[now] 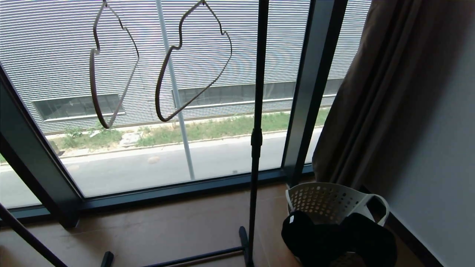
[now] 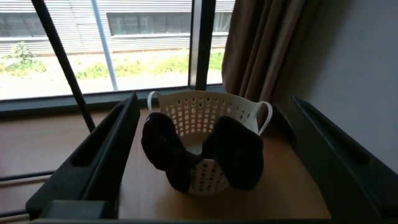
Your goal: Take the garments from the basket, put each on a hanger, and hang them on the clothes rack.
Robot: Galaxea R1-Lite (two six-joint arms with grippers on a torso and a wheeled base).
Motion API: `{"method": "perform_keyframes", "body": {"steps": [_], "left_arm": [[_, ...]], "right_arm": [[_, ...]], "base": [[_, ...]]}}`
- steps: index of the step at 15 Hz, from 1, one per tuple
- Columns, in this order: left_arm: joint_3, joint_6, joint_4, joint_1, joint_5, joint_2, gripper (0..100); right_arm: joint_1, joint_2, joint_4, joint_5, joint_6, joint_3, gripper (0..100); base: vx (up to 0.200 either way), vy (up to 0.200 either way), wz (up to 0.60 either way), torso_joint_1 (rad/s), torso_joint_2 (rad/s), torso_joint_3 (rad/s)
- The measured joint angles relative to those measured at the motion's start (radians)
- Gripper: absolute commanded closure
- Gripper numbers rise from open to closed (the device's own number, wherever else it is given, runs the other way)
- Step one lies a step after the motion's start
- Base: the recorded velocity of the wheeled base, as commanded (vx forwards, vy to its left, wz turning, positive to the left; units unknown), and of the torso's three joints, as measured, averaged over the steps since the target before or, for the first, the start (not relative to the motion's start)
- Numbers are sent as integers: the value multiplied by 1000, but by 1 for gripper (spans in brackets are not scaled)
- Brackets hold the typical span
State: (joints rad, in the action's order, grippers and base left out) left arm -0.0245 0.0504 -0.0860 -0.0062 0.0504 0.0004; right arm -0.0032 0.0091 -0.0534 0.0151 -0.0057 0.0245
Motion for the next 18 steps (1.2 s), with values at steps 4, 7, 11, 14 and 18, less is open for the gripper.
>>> {"method": "perform_keyframes", "body": {"steps": [4,7,11,14,18], "left_arm": [[0,0,1,0,0,0,0],[0,0,0,0,0,0,0],[0,0,1,1,0,0,0],[0,0,0,0,0,0,0],[0,0,1,1,1,0,0]], "right_arm": [[1,0,0,0,0,0,0],[0,0,0,0,0,0,0],[0,0,-1,0,0,0,0],[0,0,-1,0,0,0,0],[0,0,-1,0,0,0,0]], "base": [[0,0,0,0,0,0],[0,-200,0,-1,4,7],[0,-200,0,5,2,1],[0,-200,0,1,2,1],[0,-50,0,1,1,1]]}}
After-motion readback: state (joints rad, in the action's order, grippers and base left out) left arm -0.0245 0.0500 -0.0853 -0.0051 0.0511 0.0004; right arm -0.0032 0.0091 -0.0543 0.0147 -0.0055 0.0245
